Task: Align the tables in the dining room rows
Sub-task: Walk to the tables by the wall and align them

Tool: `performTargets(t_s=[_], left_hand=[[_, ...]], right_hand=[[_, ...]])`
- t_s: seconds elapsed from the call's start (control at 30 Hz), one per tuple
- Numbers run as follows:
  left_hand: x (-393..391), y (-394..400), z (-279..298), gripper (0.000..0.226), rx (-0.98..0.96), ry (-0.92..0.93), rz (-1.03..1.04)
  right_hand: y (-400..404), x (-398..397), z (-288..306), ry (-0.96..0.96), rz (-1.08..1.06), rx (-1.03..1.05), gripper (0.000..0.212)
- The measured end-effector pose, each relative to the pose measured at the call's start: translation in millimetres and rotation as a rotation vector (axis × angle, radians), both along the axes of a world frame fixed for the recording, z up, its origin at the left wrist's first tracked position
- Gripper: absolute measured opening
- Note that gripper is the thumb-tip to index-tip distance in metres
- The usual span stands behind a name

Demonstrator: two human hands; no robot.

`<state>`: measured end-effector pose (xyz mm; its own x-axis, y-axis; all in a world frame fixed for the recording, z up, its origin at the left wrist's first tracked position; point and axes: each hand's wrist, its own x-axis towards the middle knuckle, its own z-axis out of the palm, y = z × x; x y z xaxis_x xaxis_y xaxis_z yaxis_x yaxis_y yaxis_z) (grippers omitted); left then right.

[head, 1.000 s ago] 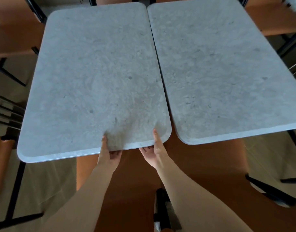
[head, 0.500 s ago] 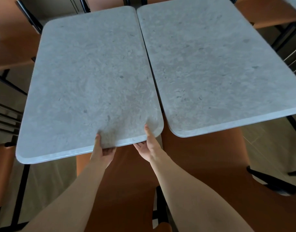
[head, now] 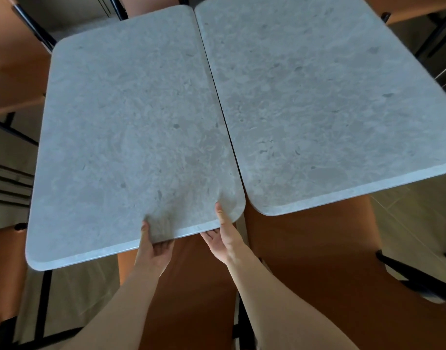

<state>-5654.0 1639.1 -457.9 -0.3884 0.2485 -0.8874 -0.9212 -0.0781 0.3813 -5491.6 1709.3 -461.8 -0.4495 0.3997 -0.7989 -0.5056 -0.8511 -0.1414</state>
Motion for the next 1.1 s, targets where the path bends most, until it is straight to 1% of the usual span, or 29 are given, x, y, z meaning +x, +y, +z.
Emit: performTargets(t_s=[0.13,0.27,0.33,0.4,0.5,0.57,0.63,0.73,0.77,0.8,0.87,0.9,0.93,0.97,1.0,1.03,1.07,1.1], left_hand=[[2.3,1.9,1.3,0.031,-0.017,0.006,0.001],[4.3,1.4,10.2,0.033,0.006,0.001,-0.070],[3.1,-6.9,20.4,0.031,-0.064,0.028,-0.220],[0.3,-19.0,34.4,0.027,-0.174,0.050,-0.443],[-12.3,-39.1,56.8,0.027,-0.331,0.150,-0.714],[-23.0,-50.6,68.3,0.026,-0.445,0.300,-0.888],[-38.5,-62.0,74.4,0.024,-0.553,0.516,-1.035],[-76.5,-76.0,74.2,0.016,-0.665,0.890,-1.084],[-93.6,-78.3,72.2,0.012,-0.697,1.019,-1.082],[-112.5,-77.2,69.3,0.010,-0.714,1.145,-1.065],[-152.5,-74.1,59.2,0.019,-0.802,1.339,-1.027],[-171.4,-71.8,54.1,0.026,-0.894,1.389,-1.024],[-189.4,-70.5,47.9,0.034,-0.970,1.396,-1.013],[-208.5,-71.3,39.8,0.042,-1.016,1.363,-0.993],[-222.7,-72.8,33.6,0.049,-1.039,1.314,-0.968],[-236.6,-74.7,27.1,0.057,-1.065,1.260,-0.947],[-247.7,-76.7,21.8,0.064,-1.089,1.217,-0.939],[-255.8,-77.9,19.0,0.070,-1.079,1.172,-0.939]], right_hand=[[2.8,-0.6,2.9,-0.016,0.007,-0.025,0.079],[4.1,1.4,4.6,-0.020,0.000,-0.043,0.074],[4.1,2.4,6.3,-0.032,0.001,-0.048,0.073],[4.1,1.7,8.7,-0.053,-0.007,-0.051,0.072],[2.6,-1.5,16.1,-0.088,-0.025,-0.060,0.059],[2.0,-3.8,21.9,-0.117,-0.030,-0.068,0.053],[0.2,-8.2,24.2,-0.153,-0.042,-0.066,0.055],[-2.4,-16.0,26.2,-0.242,-0.082,-0.060,0.063],[-2.8,-16.5,26.9,-0.339,-0.095,-0.040,0.070],[-1.1,-14.9,27.5,-0.507,-0.080,0.001,0.080],[3.6,-7.5,31.4,-0.891,0.101,0.195,0.099],[5.5,-3.9,34.6,-1.036,0.216,0.292,0.103],[5.3,-1.4,37.9,-1.147,0.320,0.370,0.104],[1.6,-1.1,39.1,-1.255,0.406,0.463,0.099],[-5.8,-2.3,40.8,-1.377,0.470,0.605,0.090],[-15.6,-5.9,41.4,-1.504,0.509,0.823,0.080],[-25.2,-12.6,42.9,-1.602,0.535,1.094,0.073],[-32.0,-21.7,42.3,-1.626,0.561,1.381,0.072]])
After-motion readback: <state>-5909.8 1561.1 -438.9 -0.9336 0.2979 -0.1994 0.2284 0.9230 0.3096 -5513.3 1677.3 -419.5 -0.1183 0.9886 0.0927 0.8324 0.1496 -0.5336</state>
